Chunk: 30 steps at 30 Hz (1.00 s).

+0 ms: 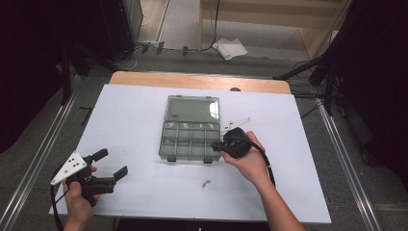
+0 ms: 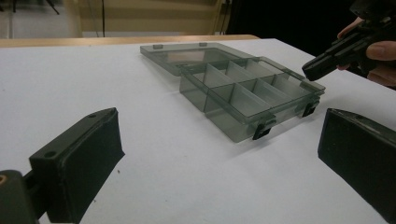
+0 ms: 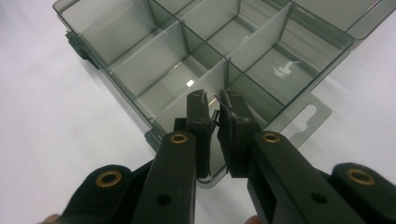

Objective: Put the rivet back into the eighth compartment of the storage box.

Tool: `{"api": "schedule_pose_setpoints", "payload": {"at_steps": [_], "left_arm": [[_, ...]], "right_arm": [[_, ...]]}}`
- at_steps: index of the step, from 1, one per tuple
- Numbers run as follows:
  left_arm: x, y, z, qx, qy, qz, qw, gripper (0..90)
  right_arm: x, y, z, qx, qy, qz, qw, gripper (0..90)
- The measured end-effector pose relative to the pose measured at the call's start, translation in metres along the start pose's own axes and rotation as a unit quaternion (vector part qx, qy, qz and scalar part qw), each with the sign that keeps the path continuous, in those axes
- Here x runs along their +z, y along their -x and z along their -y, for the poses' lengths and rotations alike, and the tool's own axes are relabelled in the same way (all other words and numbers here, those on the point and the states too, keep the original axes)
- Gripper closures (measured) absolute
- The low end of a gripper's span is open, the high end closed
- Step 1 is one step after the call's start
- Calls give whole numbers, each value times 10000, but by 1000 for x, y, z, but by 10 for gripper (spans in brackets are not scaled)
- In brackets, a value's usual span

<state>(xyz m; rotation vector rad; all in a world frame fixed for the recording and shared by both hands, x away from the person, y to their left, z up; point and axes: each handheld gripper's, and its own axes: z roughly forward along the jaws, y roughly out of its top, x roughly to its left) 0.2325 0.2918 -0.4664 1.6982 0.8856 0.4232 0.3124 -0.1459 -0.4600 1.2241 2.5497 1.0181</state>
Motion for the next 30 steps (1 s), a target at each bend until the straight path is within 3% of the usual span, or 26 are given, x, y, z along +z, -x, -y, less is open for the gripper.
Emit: {"api": "schedule_pose_setpoints", "payload": {"at_steps": [8, 16, 21, 24, 25, 30], "left_arm": [[0, 0, 0, -4, 15, 4, 10000, 0], [0, -1, 0, 0, 18, 4, 10000, 0], [0, 0, 0, -5, 13, 7, 10000, 0], [0, 0, 0, 10, 1, 5, 10000, 0], [0, 0, 0, 14, -8, -1, 10000, 0], [0, 0, 0, 11, 3, 2, 10000, 0]], "right_arm": [[3, 1, -1, 31, 37, -54, 10000, 809], [-4, -6, -2, -110, 145, -38, 9998, 450], [-7, -12, -2, -117, 147, 56, 9998, 167], [-8, -16, -1, -134, 90, 82, 9998, 107], [-9, -19, 1, -165, 85, 95, 9998, 26], [-13, -27, 4, -188, 40, -6, 9998, 0]]}}
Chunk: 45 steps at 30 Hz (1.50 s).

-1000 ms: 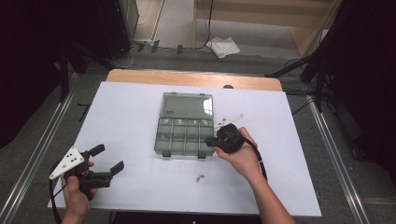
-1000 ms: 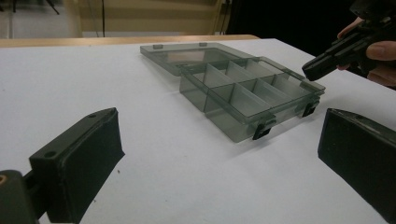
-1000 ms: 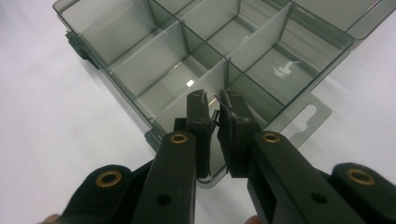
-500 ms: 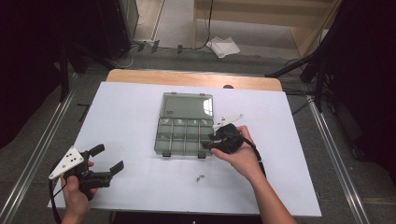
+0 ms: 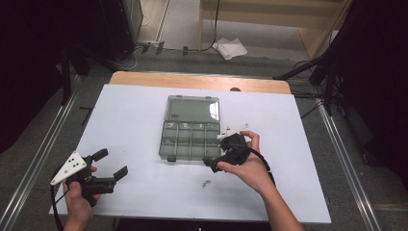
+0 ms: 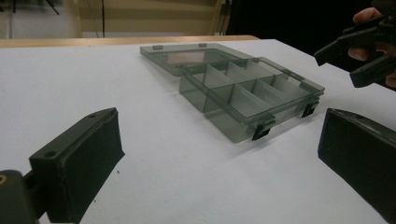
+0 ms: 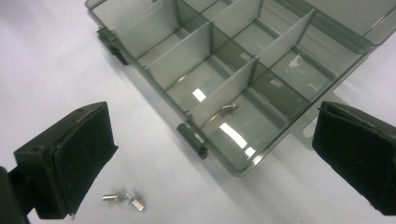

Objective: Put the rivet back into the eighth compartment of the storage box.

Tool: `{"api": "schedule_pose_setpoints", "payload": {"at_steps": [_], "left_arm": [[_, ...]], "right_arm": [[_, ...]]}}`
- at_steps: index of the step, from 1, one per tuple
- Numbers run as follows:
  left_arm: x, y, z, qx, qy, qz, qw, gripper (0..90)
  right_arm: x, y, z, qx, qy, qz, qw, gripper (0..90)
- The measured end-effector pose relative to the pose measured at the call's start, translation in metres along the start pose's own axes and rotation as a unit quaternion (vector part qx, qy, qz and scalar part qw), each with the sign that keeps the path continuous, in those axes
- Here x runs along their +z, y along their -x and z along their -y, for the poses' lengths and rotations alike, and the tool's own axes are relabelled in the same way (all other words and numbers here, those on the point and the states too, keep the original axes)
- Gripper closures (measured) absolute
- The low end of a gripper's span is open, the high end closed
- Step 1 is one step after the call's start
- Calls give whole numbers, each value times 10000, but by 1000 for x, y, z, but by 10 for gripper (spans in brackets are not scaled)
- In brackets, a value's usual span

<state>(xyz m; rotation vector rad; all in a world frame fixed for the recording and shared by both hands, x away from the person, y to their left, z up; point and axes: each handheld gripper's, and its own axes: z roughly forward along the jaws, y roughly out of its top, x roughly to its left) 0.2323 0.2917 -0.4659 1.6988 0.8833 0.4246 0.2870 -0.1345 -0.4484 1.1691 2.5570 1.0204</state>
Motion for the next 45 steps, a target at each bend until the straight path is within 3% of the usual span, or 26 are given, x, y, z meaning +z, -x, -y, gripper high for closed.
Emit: {"api": "schedule_pose_setpoints", "payload": {"at_steps": [6, 15, 17, 22, 23, 28, 34, 45], "left_arm": [[0, 0, 0, 6, -2, 1, 10000, 0], [0, 1, 0, 5, 2, 6, 10000, 0], [1, 1, 0, -2, 5, 7, 10000, 0], [1, 1, 0, -7, 23, 17, 10000, 0], [1, 2, 0, -4, 12, 24, 10000, 0], [1, 2, 0, 0, 10, 23, 10000, 0], [1, 2, 0, 3, -3, 21, 10000, 0], [1, 2, 0, 14, 17, 33, 10000, 0]], "right_arm": [[-2, -10, 5, -158, -58, -14, 9999, 0], [-5, -20, 15, -127, -82, -106, 9998, 65], [-8, -23, 20, -174, -54, -156, 9997, 146], [-8, -27, 25, -243, -59, -186, 9995, 239], [-7, -28, 29, -288, -73, -254, 9992, 344], [-3, -30, 35, -334, -150, -424, 9984, 487], [5, -34, 40, -462, -234, -443, 9977, 593], [17, -32, 47, -435, -462, -624, 9960, 722]]}}
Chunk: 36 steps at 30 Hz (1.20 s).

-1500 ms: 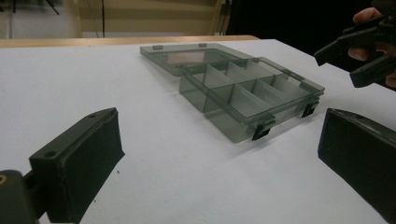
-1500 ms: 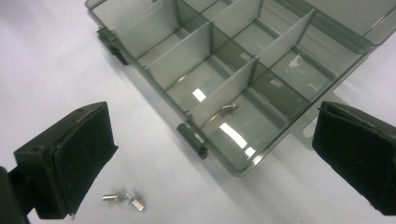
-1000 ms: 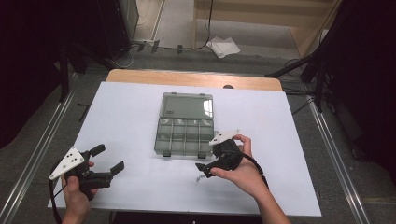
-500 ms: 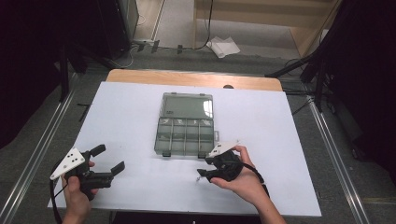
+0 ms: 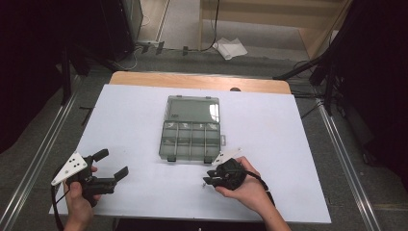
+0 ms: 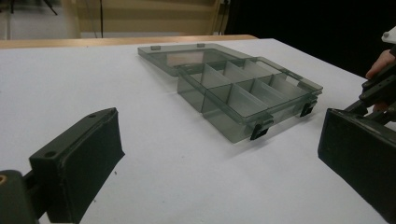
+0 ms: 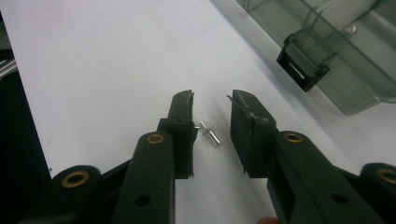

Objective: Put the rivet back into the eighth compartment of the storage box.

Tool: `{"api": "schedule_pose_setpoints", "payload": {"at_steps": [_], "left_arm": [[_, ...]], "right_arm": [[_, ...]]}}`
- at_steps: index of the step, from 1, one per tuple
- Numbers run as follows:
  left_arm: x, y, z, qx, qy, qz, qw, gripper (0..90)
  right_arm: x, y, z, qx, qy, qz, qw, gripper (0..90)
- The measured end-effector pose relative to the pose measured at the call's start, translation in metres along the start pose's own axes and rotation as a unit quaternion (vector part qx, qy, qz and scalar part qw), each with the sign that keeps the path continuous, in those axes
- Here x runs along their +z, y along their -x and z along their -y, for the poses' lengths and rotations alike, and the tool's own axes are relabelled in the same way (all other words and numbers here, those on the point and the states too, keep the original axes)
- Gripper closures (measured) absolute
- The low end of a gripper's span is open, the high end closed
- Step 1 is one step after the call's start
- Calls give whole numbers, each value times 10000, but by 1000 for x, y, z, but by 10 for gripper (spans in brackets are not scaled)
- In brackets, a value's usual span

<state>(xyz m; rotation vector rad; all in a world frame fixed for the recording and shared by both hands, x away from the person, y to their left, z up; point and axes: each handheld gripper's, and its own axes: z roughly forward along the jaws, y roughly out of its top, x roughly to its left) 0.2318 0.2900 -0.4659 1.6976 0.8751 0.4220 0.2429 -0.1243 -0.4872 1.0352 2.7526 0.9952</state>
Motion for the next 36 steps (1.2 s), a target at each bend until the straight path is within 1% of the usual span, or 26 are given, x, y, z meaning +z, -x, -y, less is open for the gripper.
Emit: {"api": "schedule_pose_setpoints", "payload": {"at_steps": [1, 3, 5, 9, 13, 17, 19, 20, 31, 36], "left_arm": [[0, 0, 0, 6, 7, 7, 10000, 0], [0, 0, 0, 3, 10, 9, 10000, 0], [0, 0, 0, 1, 11, 4, 10000, 0], [-1, -1, 0, 5, 2, -8, 10000, 0], [-1, -1, -1, 2, 6, -13, 10000, 0], [-1, -1, -1, -8, 30, -7, 10000, 0], [-1, -1, -1, 3, 10, -11, 10000, 0], [-1, -1, -1, 4, 8, -6, 10000, 0], [-1, -1, -1, -2, 6, -12, 10000, 0], [-1, -1, -1, -1, 1, -6, 10000, 0]], "right_arm": [[2, 0, 1, -14, -17, 6, 10000, 743], [2, 0, 1, -2, -23, -6, 10000, 749], [5, 1, 2, -52, -48, 0, 10000, 769], [8, 1, 2, -25, -74, -41, 10000, 783], [12, 2, 4, -33, -112, -55, 9999, 825], [13, 2, 5, -71, -119, -20, 9999, 833], [14, 0, 5, -159, -122, 28, 9998, 836], [14, -1, 5, -151, -135, 55, 9998, 838], [13, 0, 4, -96, -134, 37, 9999, 842], [10, 1, 2, -81, -99, 40, 9999, 842]]}}
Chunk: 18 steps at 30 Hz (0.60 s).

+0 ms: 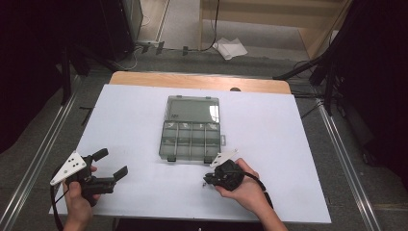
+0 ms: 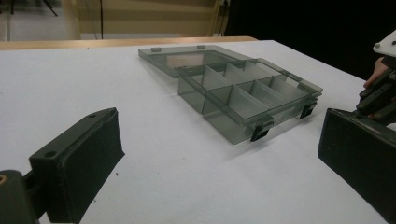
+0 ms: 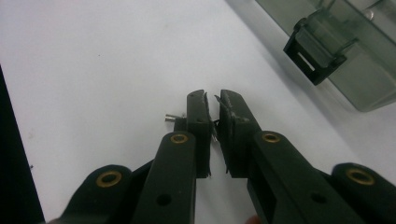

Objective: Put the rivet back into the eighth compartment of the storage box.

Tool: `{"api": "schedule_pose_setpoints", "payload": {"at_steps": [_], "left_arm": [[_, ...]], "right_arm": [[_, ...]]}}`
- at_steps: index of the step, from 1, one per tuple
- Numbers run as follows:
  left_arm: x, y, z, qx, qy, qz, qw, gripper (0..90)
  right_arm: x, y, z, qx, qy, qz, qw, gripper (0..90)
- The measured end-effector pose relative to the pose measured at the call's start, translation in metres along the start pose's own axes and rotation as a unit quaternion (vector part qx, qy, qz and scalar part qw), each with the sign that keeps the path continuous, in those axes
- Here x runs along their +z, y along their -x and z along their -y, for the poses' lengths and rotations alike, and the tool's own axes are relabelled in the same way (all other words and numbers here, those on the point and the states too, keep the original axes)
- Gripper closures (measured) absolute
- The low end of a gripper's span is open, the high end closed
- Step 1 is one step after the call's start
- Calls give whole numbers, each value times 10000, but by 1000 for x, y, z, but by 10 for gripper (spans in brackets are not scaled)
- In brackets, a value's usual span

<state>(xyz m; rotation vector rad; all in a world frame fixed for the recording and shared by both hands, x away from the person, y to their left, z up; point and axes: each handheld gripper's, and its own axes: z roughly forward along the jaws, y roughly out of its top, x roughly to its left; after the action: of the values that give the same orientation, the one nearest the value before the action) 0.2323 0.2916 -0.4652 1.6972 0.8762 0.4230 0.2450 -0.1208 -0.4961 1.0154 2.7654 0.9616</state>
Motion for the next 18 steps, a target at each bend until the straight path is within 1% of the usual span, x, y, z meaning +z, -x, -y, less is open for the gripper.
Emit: {"api": "schedule_pose_setpoints", "payload": {"at_steps": [9, 18], "left_arm": [[1, 1, 0, 14, 14, 16, 10000, 0], [1, 2, 0, 25, 18, 14, 10000, 0]], "right_arm": [[-11, 4, -3, 70, 76, 13, 9999, 842], [-19, 6, -9, 75, 160, 14, 9998, 843]]}}
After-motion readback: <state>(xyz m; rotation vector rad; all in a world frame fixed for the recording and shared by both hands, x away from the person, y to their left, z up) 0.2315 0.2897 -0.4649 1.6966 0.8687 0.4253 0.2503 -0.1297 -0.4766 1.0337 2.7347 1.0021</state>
